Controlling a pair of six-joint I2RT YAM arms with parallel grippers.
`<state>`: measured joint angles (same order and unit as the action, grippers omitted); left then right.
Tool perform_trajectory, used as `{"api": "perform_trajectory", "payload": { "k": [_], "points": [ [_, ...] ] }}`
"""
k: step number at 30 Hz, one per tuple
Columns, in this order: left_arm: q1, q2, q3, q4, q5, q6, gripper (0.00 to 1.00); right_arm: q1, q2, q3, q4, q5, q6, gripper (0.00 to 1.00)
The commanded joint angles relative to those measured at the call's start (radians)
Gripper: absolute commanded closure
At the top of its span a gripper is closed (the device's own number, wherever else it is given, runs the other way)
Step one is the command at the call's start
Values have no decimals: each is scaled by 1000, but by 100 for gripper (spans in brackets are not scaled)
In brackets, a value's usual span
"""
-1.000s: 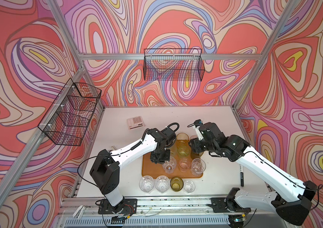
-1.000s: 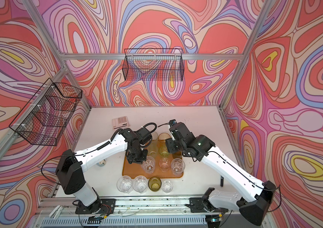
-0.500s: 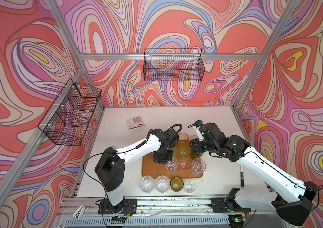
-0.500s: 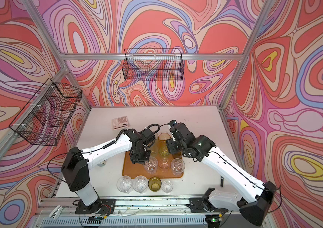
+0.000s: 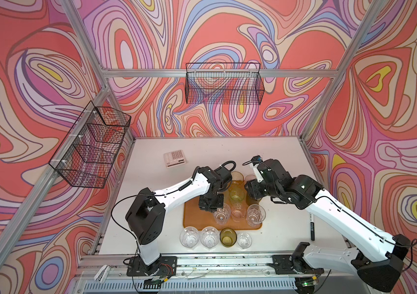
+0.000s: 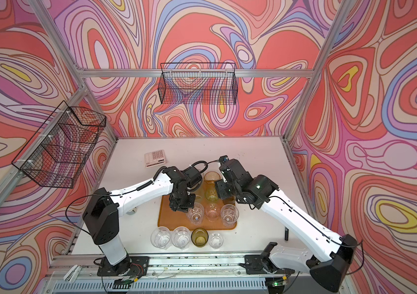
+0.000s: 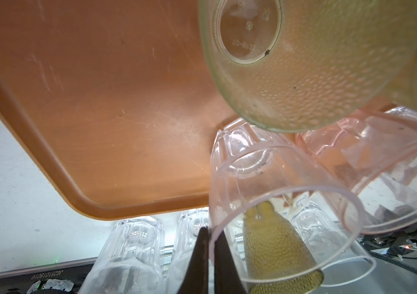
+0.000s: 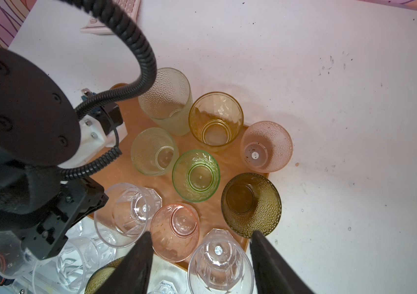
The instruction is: Place the glasses into the tray
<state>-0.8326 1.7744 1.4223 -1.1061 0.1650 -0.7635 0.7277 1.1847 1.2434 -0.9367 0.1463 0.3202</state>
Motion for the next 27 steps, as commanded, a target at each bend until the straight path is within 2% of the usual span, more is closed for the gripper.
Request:
{"api": "perform_trajectory", "payload": {
  "k": [1,14,21,27],
  "points": [
    [-8,16,12,6,-7,-17,91,-2,-16,-9,-14,10,3,37],
    [-7,7,3,18,-3,-22,78,-2,-16,-9,-11,7,3,37],
    [-7,-17,34,-22,-33,-13,70,-3,-14,-13,-7,5,3,37],
    [-5,-40,66,-66,-78,12,68,-3,-13,-13,2,-2,1,37]
  ]
}}
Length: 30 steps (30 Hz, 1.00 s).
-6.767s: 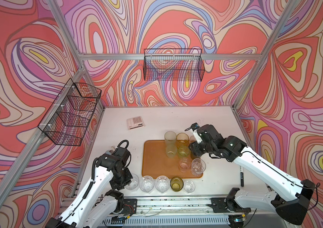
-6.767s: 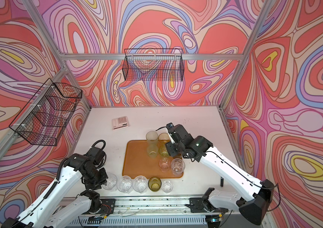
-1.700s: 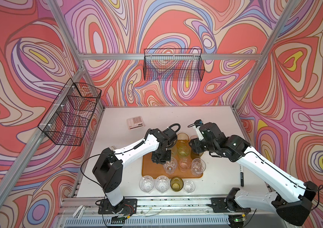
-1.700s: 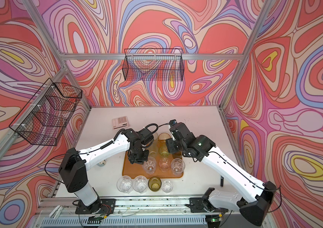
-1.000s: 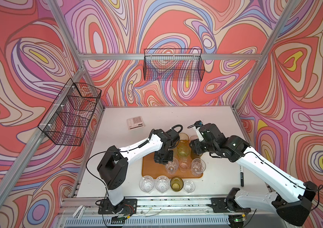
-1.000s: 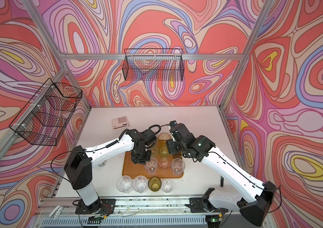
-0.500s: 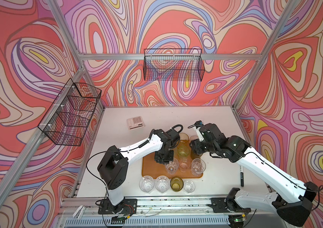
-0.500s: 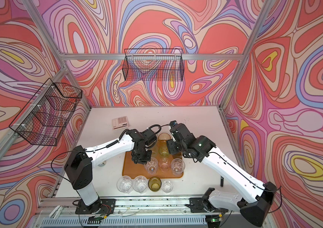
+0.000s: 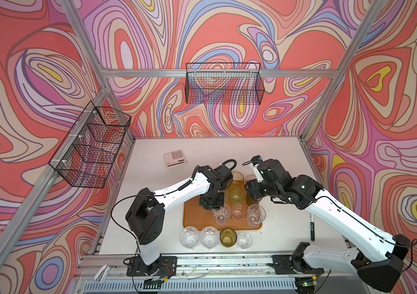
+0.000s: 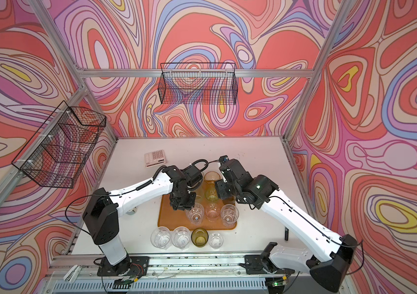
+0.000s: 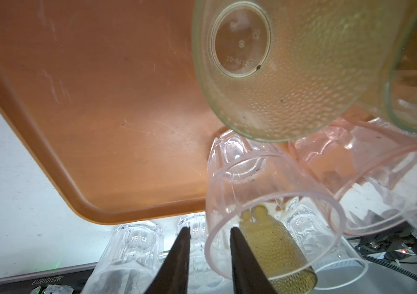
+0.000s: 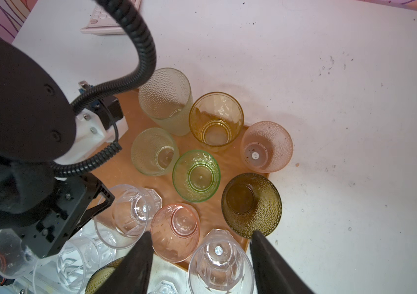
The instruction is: Place the glasses into the tray
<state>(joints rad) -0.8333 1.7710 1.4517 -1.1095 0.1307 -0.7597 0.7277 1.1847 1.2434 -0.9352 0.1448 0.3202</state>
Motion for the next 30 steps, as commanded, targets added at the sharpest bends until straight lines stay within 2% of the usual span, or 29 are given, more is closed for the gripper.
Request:
{"api": "perform_trajectory", "payload": {
  "k": [1,13,30],
  "points": [
    [-2,-40,43,-72,-50,11,68,-3,-12,-13,1,-2,2,37],
    [58,-141,43,-167,-89,71,67,-2,5,-12,16,-11,-5,37],
    [129,-364,-135,-235,-34,107,67,-2,28,6,41,-28,-18,37]
  ]
}}
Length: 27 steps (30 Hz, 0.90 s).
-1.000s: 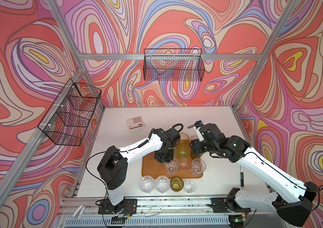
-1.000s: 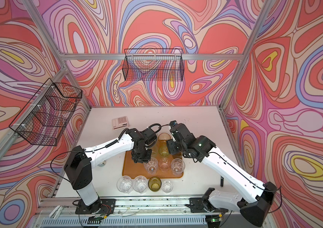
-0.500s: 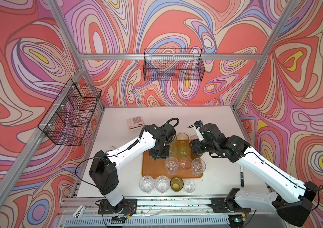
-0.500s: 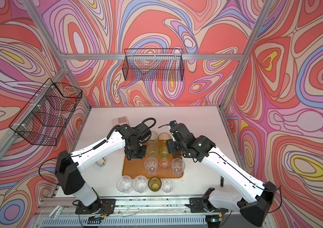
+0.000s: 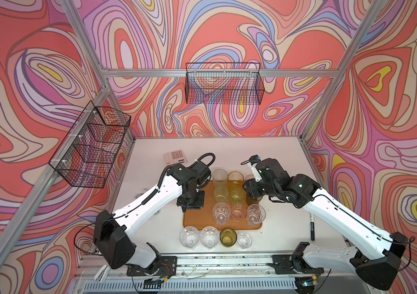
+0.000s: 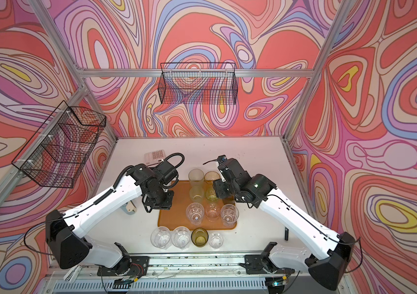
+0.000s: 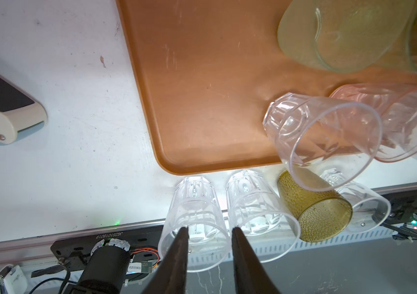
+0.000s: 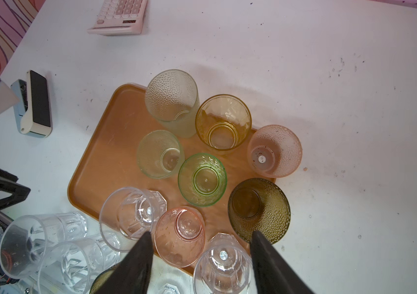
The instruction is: Place the glasses into the tray
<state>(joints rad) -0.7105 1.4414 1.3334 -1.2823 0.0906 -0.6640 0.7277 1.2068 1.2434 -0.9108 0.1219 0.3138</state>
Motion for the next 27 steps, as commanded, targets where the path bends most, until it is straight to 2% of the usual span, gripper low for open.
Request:
{"api": "perform_trajectory", "payload": {
  "k": [1,19,27],
  "points": [
    [6,-42,-20,-71,8,10,66,-3,7,8,19,-6,-11,37],
    [9,-209,-204,-142,56,-84,65,-2,34,16,38,-21,-24,38],
    [9,-280,-352,-79,108,-151,65,-2,46,19,42,-27,-31,38]
  ]
}}
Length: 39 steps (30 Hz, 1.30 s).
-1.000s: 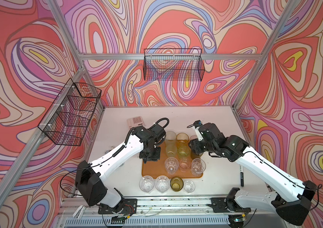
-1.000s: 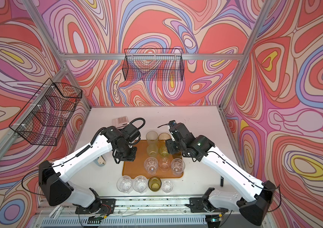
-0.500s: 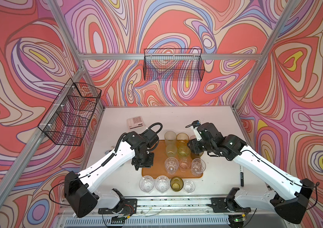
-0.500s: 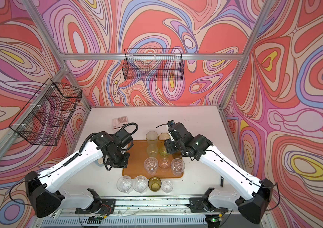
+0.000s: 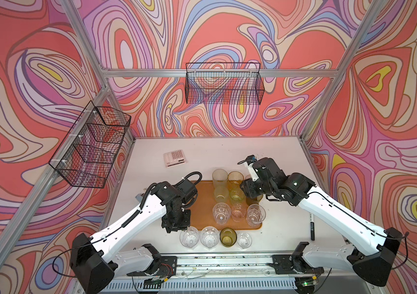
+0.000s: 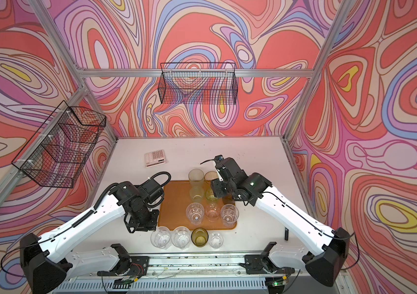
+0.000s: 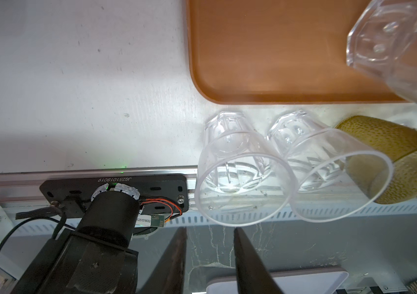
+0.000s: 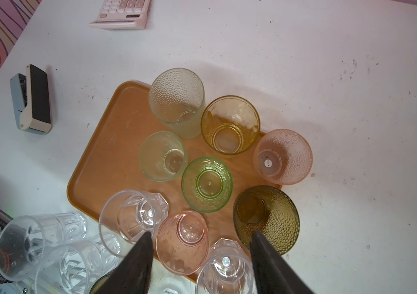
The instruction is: Place the glasses into the tray
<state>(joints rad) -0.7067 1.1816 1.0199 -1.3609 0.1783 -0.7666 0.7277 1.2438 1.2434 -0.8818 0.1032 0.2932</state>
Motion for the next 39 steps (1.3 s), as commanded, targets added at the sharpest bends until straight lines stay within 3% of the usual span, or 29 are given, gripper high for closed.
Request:
{"api": "perform_trajectory", "payload": {
  "k": [1,16,39],
  "points": [
    [6,-23,-56,10,21,-57,65,-2,11,19,16,-9,-11,37],
    [6,-15,-179,131,31,-91,71,-2,10,27,3,-5,-11,37],
    [6,2,-192,108,-14,-103,87,-2,2,17,1,-6,-8,37]
  ]
}}
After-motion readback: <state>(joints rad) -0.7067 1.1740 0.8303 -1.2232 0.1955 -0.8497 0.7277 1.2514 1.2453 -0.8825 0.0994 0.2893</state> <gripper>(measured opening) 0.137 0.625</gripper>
